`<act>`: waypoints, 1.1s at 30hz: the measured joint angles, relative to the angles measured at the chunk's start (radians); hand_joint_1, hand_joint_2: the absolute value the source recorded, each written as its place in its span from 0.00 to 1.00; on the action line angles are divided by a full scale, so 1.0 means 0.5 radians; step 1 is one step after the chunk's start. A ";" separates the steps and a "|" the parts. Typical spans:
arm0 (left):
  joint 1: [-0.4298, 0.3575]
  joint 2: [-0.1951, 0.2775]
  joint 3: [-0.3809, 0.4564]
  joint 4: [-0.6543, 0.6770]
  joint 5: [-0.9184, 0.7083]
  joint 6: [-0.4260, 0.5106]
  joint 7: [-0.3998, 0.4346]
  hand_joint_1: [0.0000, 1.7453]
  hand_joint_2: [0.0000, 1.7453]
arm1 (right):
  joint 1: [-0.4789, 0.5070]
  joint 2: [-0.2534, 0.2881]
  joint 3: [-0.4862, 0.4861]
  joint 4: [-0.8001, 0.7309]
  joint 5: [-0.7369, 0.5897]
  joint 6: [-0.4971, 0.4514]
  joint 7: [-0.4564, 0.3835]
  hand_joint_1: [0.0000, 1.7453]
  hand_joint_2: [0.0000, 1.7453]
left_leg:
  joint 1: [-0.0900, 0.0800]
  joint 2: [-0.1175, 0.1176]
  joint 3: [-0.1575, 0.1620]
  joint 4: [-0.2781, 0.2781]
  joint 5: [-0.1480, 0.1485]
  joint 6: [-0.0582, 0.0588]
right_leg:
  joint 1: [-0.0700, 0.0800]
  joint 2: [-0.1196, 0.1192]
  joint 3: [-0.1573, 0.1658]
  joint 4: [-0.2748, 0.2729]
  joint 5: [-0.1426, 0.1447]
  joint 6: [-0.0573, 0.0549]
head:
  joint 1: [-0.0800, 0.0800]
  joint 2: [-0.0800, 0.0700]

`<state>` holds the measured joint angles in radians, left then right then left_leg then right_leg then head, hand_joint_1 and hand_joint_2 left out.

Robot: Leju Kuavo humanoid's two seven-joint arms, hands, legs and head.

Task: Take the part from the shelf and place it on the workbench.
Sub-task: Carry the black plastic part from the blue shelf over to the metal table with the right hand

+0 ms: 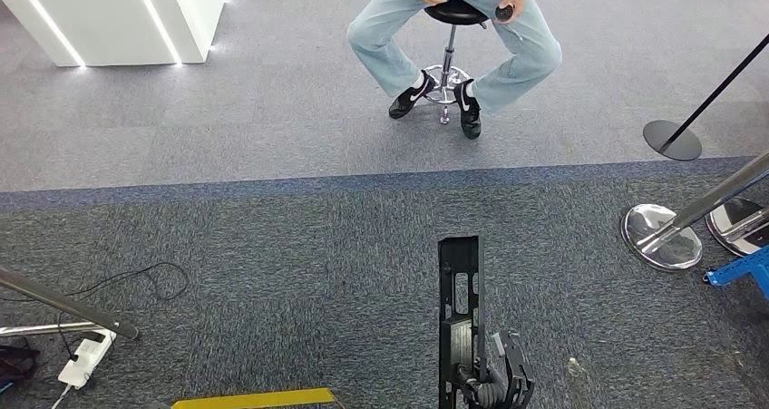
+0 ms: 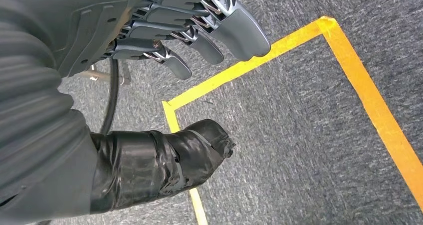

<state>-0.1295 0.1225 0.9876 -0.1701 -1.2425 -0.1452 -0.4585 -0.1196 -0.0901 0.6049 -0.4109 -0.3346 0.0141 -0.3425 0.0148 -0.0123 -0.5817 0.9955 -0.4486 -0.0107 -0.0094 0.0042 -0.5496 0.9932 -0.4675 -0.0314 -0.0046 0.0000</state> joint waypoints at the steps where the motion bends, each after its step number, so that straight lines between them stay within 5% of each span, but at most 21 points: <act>1: 0.000 0.000 0.000 0.000 0.000 0.000 0.000 0.00 1.00 | -0.001 0.007 -0.007 0.022 0.000 0.001 0.000 1.00 1.00 | -0.004 0.000 0.001 0.001 -0.002 0.004 | -0.001 0.000 0.003 -0.002 0.000 -0.002 | 0.000 0.000; 5: 0.000 0.000 0.000 0.000 0.000 0.000 0.000 0.00 1.00 | -0.004 0.030 -0.036 0.085 0.001 0.003 -0.003 1.00 1.00 | -0.008 0.000 0.001 0.009 -0.007 0.016 | -0.002 0.001 0.010 -0.011 0.005 0.019 | 0.000 0.000; 10: 0.000 0.000 0.000 0.000 0.000 0.000 0.000 0.00 1.00 | -0.015 0.052 -0.062 0.141 0.000 0.004 -0.003 1.00 1.00 | -0.009 0.000 0.002 0.016 -0.013 0.026 | -0.007 0.001 0.016 -0.015 0.000 0.089 | -0.001 0.000; 33: 0.000 0.005 0.000 0.000 0.000 0.000 0.000 0.00 1.00 | -0.028 0.076 -0.121 0.223 0.000 0.005 -0.004 1.00 1.00 | 0.000 0.001 0.022 -0.005 -0.011 0.017 | 0.002 0.002 0.017 -0.006 -0.008 0.081 | -0.002 0.000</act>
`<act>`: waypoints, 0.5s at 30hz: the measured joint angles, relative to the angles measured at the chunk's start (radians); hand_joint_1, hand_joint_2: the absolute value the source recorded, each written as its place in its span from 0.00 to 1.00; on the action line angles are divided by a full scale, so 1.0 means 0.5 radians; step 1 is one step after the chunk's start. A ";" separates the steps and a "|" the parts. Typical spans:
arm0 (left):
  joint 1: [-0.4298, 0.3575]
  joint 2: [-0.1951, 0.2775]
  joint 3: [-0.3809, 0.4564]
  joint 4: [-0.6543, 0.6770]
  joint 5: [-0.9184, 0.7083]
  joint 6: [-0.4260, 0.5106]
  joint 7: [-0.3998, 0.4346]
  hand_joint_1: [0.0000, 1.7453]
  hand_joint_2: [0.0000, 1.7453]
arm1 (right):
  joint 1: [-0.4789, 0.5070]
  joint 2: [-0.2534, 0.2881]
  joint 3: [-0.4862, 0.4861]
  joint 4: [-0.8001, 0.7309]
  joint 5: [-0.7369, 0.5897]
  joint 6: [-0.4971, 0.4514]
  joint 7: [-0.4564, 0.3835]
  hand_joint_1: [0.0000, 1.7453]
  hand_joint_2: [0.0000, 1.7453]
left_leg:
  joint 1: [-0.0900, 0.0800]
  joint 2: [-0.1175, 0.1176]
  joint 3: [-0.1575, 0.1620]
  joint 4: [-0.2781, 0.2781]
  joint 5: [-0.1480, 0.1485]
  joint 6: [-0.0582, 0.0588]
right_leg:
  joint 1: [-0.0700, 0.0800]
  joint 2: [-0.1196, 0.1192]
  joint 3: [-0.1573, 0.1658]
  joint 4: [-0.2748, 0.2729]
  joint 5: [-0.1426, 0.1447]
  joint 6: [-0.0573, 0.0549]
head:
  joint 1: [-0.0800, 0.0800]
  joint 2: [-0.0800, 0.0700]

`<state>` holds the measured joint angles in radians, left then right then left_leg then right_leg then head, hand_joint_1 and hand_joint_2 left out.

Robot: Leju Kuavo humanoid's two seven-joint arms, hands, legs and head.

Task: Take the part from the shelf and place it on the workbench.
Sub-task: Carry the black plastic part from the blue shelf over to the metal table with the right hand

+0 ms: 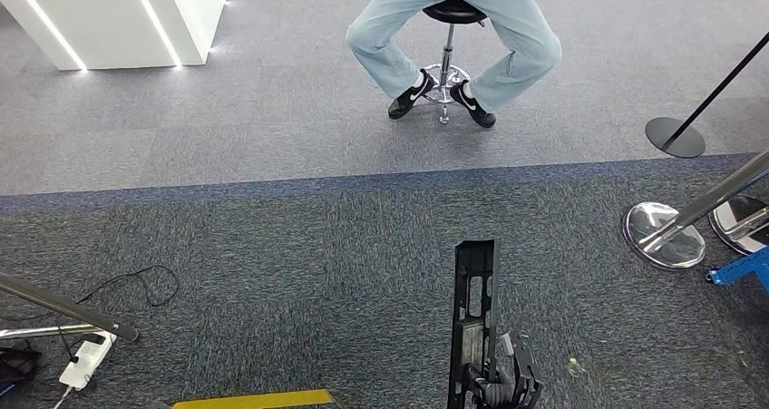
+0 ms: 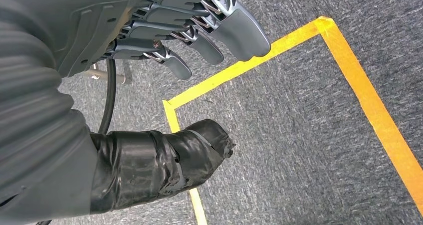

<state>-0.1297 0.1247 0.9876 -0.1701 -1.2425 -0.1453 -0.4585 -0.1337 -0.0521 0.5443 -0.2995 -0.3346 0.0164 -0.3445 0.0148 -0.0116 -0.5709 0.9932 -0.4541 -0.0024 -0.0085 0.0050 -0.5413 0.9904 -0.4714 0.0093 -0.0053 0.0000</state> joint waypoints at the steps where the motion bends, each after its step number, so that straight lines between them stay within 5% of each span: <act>1: 0.000 0.000 0.000 0.000 0.000 0.000 0.000 0.00 1.00 | 0.000 0.001 -0.003 0.002 0.000 0.000 0.000 1.00 1.00 | 0.000 0.000 0.000 0.000 0.000 0.000 | 0.000 0.000 0.000 0.000 0.000 0.000 | 0.000 0.000; 15: 0.000 0.000 0.000 0.000 0.000 0.000 0.000 0.00 1.00 | -0.002 0.012 -0.035 0.023 0.000 0.000 0.000 1.00 1.00 | 0.000 0.000 0.001 0.000 -0.001 -0.002 | 0.000 0.000 0.001 0.001 -0.001 -0.002 | 0.000 0.000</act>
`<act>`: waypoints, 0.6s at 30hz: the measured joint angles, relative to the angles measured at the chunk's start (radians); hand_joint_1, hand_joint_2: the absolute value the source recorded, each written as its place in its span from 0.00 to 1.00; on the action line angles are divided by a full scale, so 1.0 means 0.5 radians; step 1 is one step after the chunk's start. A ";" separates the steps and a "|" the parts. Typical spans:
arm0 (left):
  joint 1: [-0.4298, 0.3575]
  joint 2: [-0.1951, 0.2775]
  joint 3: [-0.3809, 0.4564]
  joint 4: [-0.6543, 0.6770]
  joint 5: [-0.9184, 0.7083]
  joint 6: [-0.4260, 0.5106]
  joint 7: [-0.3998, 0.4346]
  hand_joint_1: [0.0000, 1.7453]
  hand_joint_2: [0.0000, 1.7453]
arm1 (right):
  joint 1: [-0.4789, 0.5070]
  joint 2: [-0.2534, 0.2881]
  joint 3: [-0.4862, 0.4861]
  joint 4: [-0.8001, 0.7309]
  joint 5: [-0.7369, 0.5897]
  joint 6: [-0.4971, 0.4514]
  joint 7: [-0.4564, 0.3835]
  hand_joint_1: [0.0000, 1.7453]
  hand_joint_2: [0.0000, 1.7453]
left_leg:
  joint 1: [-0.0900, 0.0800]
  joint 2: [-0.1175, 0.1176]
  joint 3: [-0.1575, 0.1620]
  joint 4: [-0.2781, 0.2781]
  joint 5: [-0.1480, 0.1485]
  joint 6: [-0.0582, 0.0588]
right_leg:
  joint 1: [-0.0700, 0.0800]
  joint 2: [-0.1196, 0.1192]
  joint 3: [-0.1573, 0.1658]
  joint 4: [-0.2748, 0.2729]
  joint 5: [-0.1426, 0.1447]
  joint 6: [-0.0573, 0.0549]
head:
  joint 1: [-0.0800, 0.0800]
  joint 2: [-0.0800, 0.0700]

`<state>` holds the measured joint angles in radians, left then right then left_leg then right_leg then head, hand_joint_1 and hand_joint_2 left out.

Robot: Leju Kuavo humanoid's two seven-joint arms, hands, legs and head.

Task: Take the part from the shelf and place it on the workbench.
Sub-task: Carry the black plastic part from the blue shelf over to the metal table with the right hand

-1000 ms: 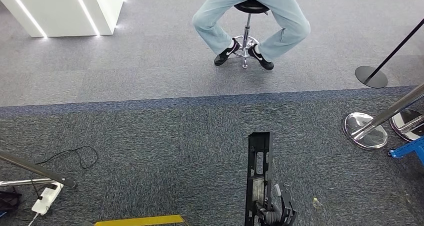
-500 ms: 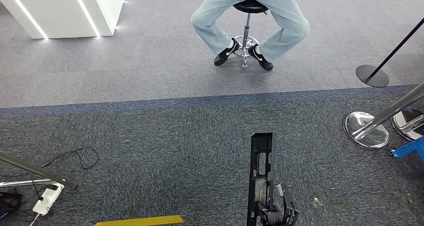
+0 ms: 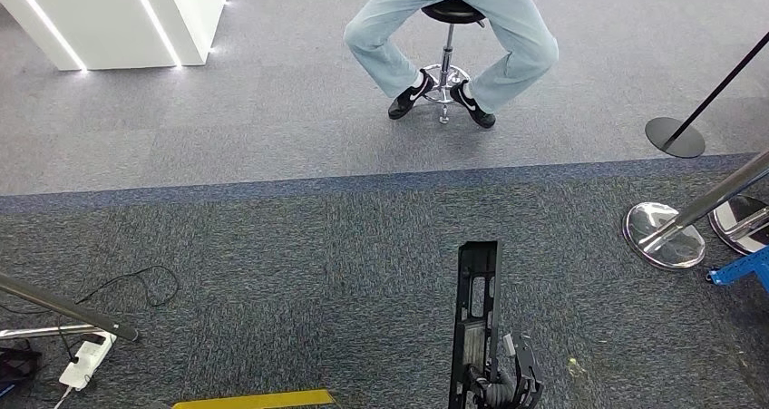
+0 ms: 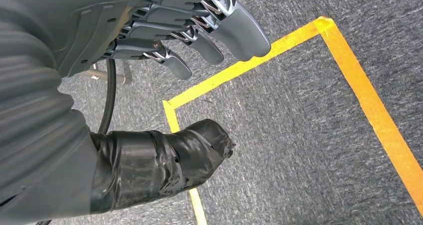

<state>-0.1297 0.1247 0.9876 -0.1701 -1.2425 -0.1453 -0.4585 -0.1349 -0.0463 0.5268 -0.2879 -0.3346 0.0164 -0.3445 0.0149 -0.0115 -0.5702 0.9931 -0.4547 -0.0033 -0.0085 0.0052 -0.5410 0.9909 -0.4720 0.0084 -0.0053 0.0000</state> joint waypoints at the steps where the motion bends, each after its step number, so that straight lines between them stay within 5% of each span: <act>1: 0.000 0.000 0.000 0.000 0.000 0.000 0.000 0.00 1.00 | 0.000 0.000 -0.002 0.001 0.000 0.000 0.000 1.00 1.00 | 0.000 0.000 0.000 0.000 0.000 0.000 | 0.000 0.000 0.000 0.000 0.000 0.000 | 0.000 0.000; 18: 0.000 0.000 0.000 0.000 0.000 0.000 0.000 0.00 1.00 | 0.000 0.001 -0.011 0.005 0.000 0.000 0.000 1.00 1.00 | 0.000 0.000 0.000 0.000 0.000 0.000 | 0.000 0.000 0.000 0.000 0.000 0.000 | 0.000 0.000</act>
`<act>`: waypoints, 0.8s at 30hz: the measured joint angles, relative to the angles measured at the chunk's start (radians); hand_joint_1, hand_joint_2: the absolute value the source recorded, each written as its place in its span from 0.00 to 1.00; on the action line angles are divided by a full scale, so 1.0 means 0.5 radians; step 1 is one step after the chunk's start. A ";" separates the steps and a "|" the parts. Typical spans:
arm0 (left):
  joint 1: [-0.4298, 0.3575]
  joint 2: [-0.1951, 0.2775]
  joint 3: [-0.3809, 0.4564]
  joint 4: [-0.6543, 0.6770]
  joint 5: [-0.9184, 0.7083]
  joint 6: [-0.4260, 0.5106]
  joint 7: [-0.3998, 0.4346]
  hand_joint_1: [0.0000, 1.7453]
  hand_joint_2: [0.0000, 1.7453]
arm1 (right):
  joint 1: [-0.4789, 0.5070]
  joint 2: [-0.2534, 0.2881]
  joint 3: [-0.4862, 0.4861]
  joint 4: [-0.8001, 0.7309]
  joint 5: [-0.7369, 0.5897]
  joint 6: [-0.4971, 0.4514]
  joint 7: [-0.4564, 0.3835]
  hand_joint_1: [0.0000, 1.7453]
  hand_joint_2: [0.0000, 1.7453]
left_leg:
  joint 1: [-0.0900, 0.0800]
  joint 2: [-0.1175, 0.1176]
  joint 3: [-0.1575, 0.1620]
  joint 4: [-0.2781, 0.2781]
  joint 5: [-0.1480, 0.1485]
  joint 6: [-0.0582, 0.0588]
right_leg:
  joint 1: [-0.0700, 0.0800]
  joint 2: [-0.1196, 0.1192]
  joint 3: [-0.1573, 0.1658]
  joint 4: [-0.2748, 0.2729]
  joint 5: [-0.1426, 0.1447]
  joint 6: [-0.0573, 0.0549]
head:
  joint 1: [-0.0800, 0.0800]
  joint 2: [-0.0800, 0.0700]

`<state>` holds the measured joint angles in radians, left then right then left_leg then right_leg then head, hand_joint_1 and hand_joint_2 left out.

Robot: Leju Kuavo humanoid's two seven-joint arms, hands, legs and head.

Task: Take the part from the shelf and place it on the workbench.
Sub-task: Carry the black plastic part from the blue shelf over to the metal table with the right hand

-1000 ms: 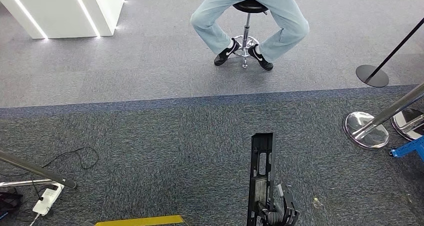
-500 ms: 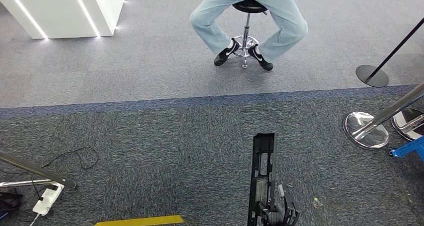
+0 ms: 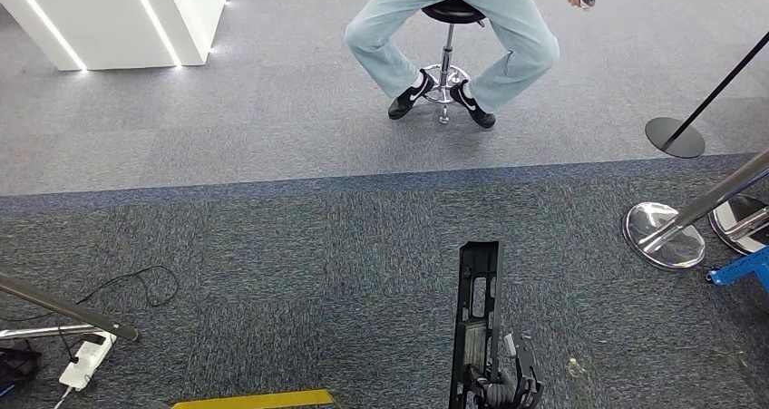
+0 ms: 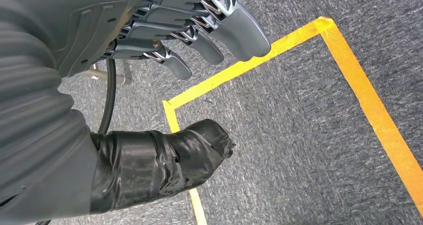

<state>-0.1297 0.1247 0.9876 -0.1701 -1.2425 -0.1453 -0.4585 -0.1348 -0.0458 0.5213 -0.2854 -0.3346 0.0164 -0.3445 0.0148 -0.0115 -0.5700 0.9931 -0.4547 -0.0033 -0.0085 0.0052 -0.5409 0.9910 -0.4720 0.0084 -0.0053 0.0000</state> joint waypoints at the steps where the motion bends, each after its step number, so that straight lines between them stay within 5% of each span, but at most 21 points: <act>1: 0.000 0.000 0.000 0.000 0.000 0.000 0.000 0.00 1.00 | 0.000 0.000 0.000 0.000 0.000 0.000 0.000 1.00 1.00 | 0.000 0.000 0.000 0.000 0.000 0.000 | 0.000 0.000 0.000 0.000 0.000 0.000 | 0.000 0.000; 24: 0.000 0.000 0.000 0.000 0.000 0.000 0.000 0.00 1.00 | 0.000 0.000 -0.002 0.002 0.000 0.000 0.000 1.00 1.00 | 0.000 0.000 0.000 0.000 0.000 0.000 | 0.000 0.000 0.000 0.000 0.000 0.000 | 0.000 0.000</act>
<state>-0.1297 0.1247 0.9876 -0.1701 -1.2425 -0.1453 -0.4585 -0.1349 -0.0458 0.5203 -0.2845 -0.3346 0.0164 -0.3445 0.0148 -0.0115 -0.5699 0.9931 -0.4547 -0.0033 -0.0085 0.0052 -0.5408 0.9910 -0.4720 0.0084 -0.0053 0.0000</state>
